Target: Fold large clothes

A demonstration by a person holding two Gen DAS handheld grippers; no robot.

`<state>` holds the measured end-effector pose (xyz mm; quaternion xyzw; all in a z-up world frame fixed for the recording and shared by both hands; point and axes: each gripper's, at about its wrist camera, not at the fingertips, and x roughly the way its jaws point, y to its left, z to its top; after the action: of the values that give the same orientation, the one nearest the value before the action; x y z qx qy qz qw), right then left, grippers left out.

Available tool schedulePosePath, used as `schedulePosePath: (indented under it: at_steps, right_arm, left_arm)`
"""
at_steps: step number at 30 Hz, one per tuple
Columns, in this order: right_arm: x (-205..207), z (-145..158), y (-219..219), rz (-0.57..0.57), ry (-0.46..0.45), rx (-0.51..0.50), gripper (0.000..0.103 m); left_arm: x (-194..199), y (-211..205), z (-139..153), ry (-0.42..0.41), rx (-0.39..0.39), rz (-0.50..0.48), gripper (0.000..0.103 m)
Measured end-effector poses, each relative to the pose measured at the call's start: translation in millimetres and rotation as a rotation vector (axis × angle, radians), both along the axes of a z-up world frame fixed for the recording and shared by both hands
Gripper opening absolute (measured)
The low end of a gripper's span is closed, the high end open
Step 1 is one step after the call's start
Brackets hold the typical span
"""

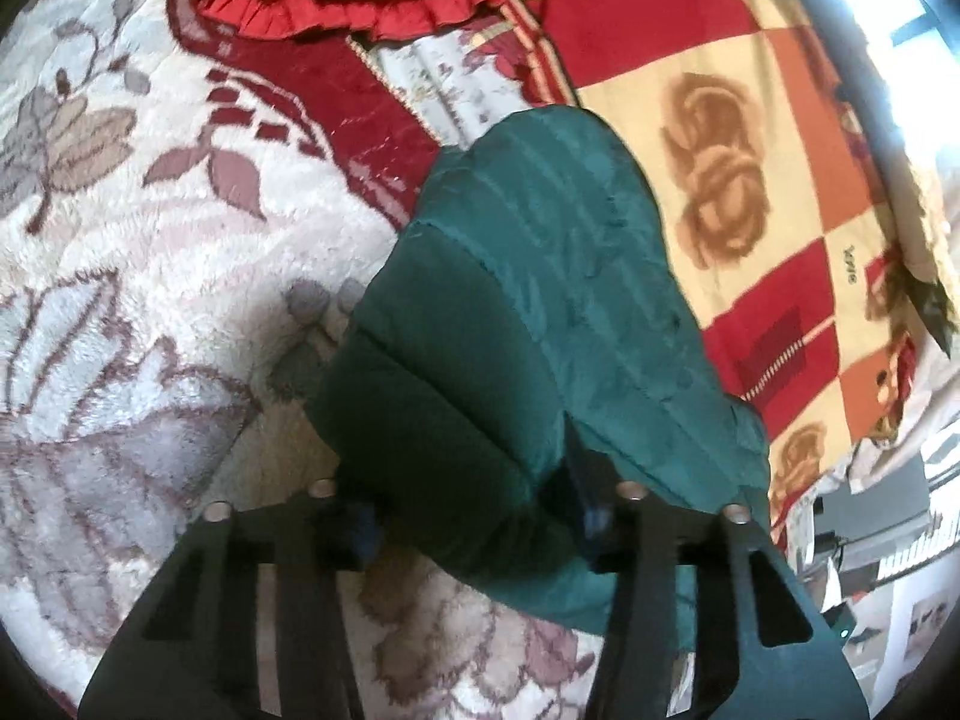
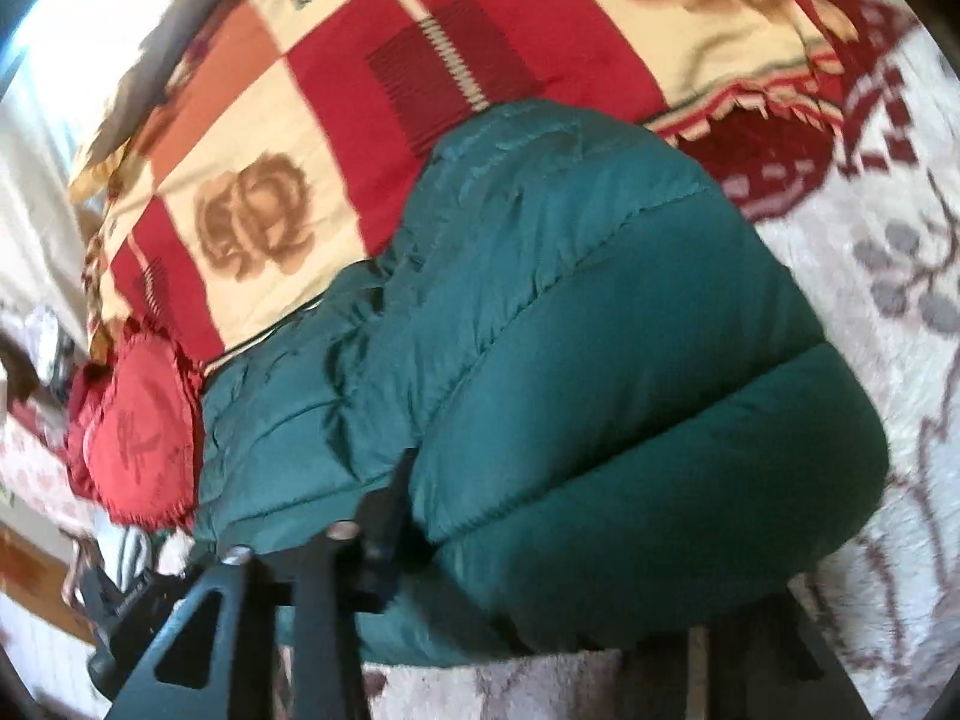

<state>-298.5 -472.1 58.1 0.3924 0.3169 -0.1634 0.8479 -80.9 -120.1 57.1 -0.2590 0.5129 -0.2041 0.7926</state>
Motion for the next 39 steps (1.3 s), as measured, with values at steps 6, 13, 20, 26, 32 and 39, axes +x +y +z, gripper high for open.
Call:
schedulePosePath:
  at_steps: [6, 13, 20, 26, 32, 39]
  right_arm:
    - [-31.6, 28.0, 23.9, 0.058, 0.0, -0.044, 0.029]
    - [-102.9, 34.3, 71.6, 0.089, 0.015, -0.01, 0.029]
    - [-119.3, 8.9, 80.7, 0.068, 0.134, 0.018, 0.061]
    - [-148.5, 31.5, 100.0, 0.078, 0.2, -0.153, 0.07]
    - [-162.8, 52.2, 126.8, 0.086, 0.193, -0.28, 0.074]
    - [-147.6, 77.7, 165.0, 0.133, 0.144, -0.451, 0.082]
  left_arm:
    - [-27.5, 19.2, 28.1, -0.033, -0.008, -0.057, 0.039]
    - [-85.0, 61.2, 36.7, -0.016, 0.05, -0.137, 0.04]
    - [-100.8, 69.3, 11.8, 0.011, 0.147, -0.133, 0.061]
    - [-123.2, 76.6, 34.6, -0.104, 0.253, -0.131, 0.072]
    - [-160.2, 69.8, 56.0, -0.269, 0.344, -0.164, 0.072]
    - [-196.1, 52.2, 74.0, -0.407, 0.417, -0.202, 0.072]
